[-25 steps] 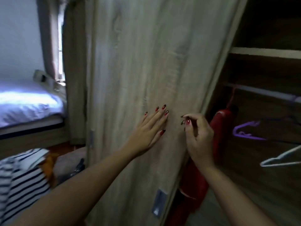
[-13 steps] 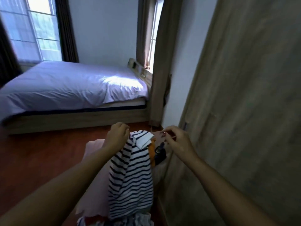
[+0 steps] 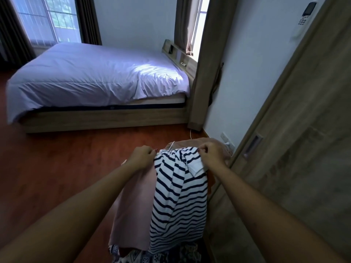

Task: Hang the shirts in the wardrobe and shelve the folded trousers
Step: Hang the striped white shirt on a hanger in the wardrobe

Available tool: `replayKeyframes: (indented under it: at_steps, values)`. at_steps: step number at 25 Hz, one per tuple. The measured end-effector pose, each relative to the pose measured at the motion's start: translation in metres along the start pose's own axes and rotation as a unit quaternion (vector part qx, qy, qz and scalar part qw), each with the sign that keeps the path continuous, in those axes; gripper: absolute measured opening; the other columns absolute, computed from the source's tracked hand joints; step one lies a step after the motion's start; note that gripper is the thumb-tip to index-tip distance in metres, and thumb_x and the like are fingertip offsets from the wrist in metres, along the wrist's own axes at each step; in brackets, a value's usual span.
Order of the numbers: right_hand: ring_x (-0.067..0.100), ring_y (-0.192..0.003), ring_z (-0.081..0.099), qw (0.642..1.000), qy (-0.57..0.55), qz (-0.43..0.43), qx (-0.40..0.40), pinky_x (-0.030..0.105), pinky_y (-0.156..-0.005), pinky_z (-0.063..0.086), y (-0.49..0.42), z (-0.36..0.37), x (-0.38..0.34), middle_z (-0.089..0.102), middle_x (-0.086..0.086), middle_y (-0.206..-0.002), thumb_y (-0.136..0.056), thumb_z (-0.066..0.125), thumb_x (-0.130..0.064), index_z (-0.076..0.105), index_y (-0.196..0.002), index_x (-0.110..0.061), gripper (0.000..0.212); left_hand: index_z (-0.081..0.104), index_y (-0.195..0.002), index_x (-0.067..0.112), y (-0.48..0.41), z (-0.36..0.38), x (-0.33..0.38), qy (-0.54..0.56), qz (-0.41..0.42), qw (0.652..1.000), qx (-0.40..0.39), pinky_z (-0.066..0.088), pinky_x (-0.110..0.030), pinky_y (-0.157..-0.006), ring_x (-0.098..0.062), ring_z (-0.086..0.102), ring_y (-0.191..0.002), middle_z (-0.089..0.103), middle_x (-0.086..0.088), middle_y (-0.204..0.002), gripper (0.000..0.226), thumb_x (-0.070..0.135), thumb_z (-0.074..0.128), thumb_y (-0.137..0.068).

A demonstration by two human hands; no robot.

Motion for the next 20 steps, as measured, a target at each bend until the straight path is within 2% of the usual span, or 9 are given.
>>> replayKeyframes:
  at_steps: [3, 6, 8, 10, 11, 13, 16, 18, 20]
  values:
    - [0.004, -0.087, 0.060, 0.986, -0.152, -0.060, -0.043, 0.023, -0.080, 0.050, 0.032, -0.022, -0.037, 0.064, -0.014, -0.090, -0.091, 0.056, -0.011, 0.070, -0.094, -0.018, 0.015, 0.066, -0.103, -0.001, -0.005, 0.002, 0.003, 0.037, -0.023, 0.998, -0.034, 0.043, -0.032, -0.076, -0.028, 0.058, -0.090, 0.067, -0.020, -0.107, 0.043, 0.031, 0.038, -0.101]
    - [0.007, -0.093, 0.064, 0.927, -0.248, -0.200, -0.199, 0.019, -0.083, 0.050, 0.093, -0.036, -0.060, 0.069, -0.003, -0.099, -0.092, 0.056, -0.008, 0.068, -0.099, -0.016, 0.016, 0.055, -0.124, 0.003, -0.012, 0.010, 0.016, 0.039, -0.019, 0.994, -0.105, 0.045, -0.038, -0.093, -0.036, 0.057, -0.110, 0.060, -0.021, -0.120, 0.054, 0.043, 0.026, -0.102]
    - [0.012, -0.094, 0.064, 0.894, -0.208, -0.227, -0.326, 0.025, -0.084, 0.051, 0.126, -0.021, -0.039, 0.068, -0.001, -0.098, -0.092, 0.056, -0.010, 0.068, -0.099, -0.020, 0.017, 0.061, -0.116, 0.008, -0.017, 0.017, 0.025, 0.117, -0.010, 0.985, -0.125, 0.050, -0.035, -0.083, -0.031, 0.064, -0.096, 0.065, -0.018, -0.111, 0.058, 0.056, 0.035, -0.096]
    - [0.010, -0.089, 0.063, 0.897, -0.135, -0.177, -0.381, 0.029, -0.081, 0.051, 0.135, 0.006, 0.000, 0.067, -0.004, -0.093, -0.091, 0.058, -0.015, 0.067, -0.094, -0.027, 0.016, 0.062, -0.104, 0.011, -0.019, 0.020, 0.031, 0.160, -0.001, 0.980, -0.115, 0.047, -0.029, -0.068, -0.021, 0.062, -0.080, 0.063, -0.010, -0.101, 0.047, 0.054, 0.054, -0.089]
    - [0.009, -0.087, 0.063, 0.917, -0.122, -0.143, -0.352, 0.030, -0.079, 0.051, 0.128, 0.012, 0.015, 0.067, -0.003, -0.091, -0.091, 0.058, -0.015, 0.068, -0.092, -0.026, 0.015, 0.061, -0.108, 0.011, -0.019, 0.022, 0.033, 0.164, 0.001, 0.981, -0.103, 0.049, -0.029, -0.070, -0.020, 0.062, -0.084, 0.060, -0.006, -0.106, 0.039, 0.044, 0.064, -0.087]
    - [0.012, -0.084, 0.063, 0.953, -0.152, -0.059, -0.255, 0.024, -0.074, 0.051, 0.108, 0.011, 0.028, 0.066, 0.000, -0.089, -0.094, 0.055, -0.018, 0.067, -0.093, -0.015, 0.012, 0.063, -0.112, 0.012, -0.022, 0.022, 0.034, 0.164, 0.016, 0.984, -0.067, 0.054, -0.036, -0.085, -0.023, 0.064, -0.099, 0.064, -0.005, -0.114, 0.035, 0.026, 0.073, -0.081]
    - [0.016, -0.081, 0.063, 0.964, -0.238, 0.082, -0.087, 0.022, -0.067, 0.052, 0.069, -0.004, 0.024, 0.067, 0.001, -0.089, -0.092, 0.054, -0.039, 0.061, -0.101, -0.012, 0.029, 0.067, -0.094, 0.022, -0.010, 0.013, 0.044, 0.253, 0.058, 0.965, -0.039, 0.056, -0.043, -0.088, -0.026, 0.068, -0.098, 0.071, -0.009, -0.104, 0.021, 0.016, 0.078, -0.077]
    - [0.015, -0.069, 0.062, 0.933, -0.301, 0.194, -0.030, 0.025, -0.061, 0.053, 0.048, -0.002, 0.028, 0.066, 0.002, -0.079, -0.087, 0.057, -0.050, 0.062, -0.092, -0.012, 0.038, 0.066, -0.095, 0.020, 0.006, 0.008, 0.051, 0.307, 0.095, 0.945, -0.059, 0.058, -0.040, -0.078, -0.023, 0.069, -0.086, 0.070, -0.010, -0.097, 0.021, 0.008, 0.073, -0.080]
    - [0.012, -0.053, 0.054, 0.865, -0.385, 0.320, -0.035, 0.020, -0.045, 0.048, 0.042, 0.016, 0.042, 0.060, 0.003, -0.064, -0.087, 0.059, -0.047, 0.062, -0.075, -0.009, 0.040, 0.067, -0.100, 0.018, 0.032, 0.002, 0.065, 0.327, 0.156, 0.927, -0.093, 0.057, -0.032, -0.072, -0.017, 0.066, -0.079, 0.069, -0.008, -0.095, 0.025, 0.001, 0.069, -0.082]
Point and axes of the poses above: each hand's wrist, its own y-axis away from the middle knuckle, its own z-axis out of the palm, x = y × z, the point moved 10 cm from there along -y, towards the middle knuckle
